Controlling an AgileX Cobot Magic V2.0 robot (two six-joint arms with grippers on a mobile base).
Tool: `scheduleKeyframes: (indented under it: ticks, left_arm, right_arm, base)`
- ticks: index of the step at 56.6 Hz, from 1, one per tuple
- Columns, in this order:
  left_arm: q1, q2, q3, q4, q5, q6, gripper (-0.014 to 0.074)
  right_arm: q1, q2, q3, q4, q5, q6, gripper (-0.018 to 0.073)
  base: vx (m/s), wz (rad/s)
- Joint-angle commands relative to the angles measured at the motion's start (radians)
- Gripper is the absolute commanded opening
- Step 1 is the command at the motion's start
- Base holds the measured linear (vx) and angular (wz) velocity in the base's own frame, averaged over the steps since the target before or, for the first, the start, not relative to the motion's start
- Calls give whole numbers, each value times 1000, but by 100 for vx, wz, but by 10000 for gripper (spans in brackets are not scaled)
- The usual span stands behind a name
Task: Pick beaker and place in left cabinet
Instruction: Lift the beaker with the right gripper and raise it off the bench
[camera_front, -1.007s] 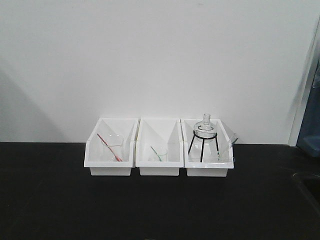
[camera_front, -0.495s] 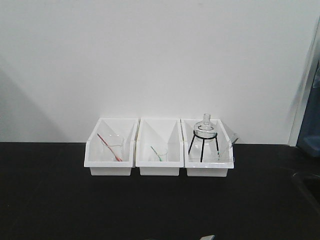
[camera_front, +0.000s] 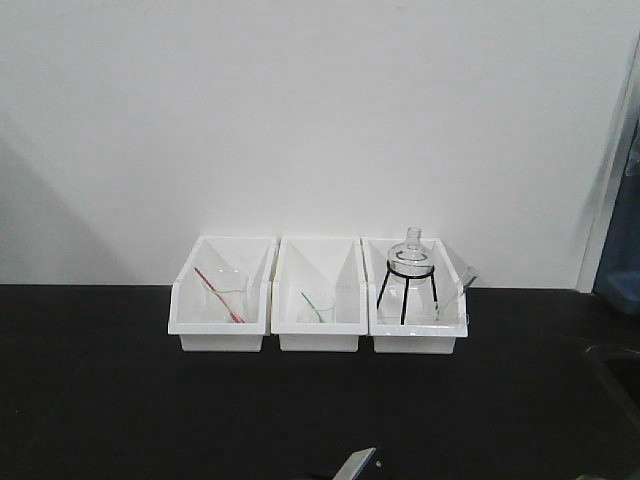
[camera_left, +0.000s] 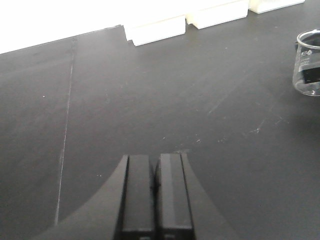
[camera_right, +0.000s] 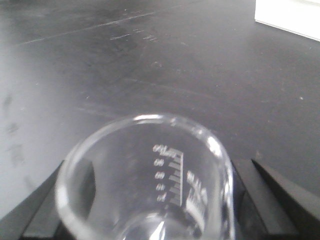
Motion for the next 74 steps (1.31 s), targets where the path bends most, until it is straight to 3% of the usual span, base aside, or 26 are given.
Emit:
scheduleKeyframes:
  ticks: [1, 11, 22, 33, 44, 58, 74]
  left_arm:
    - [-6, -10, -19, -5, -82, -1, -6]
    - [-6, -10, -19, -5, -82, -1, -6]
    - [-6, -10, -19, -5, -82, -1, -6]
    - [-6, -10, -19, -5, -82, -1, -6]
    - [-6, -10, -19, -5, -82, -1, -6]
    - [-6, -10, -19, -5, -82, -1, -6]
    - [-6, -10, -19, -5, -82, -1, -6]
  right_arm:
    - [0, -39, -28, 11, -70, 1, 578]
    - [0, -40, -28, 7, -67, 9, 489]
    - [0, -80, -28, -18, -58, 189, 298]
    - [0, -229, -28, -48, 77, 213, 147]
    - [0, -409, -77, -82, 281, 254, 145]
    - [0, -542, -278, -240, 478, 510, 145]
    - [7, -580, -431, -447, 561, 743, 135]
  base:
    - [0, 0]
    - [0, 0]
    - [0, 0]
    - [0, 0]
    - [0, 0]
    - [0, 0]
    - [0, 0]
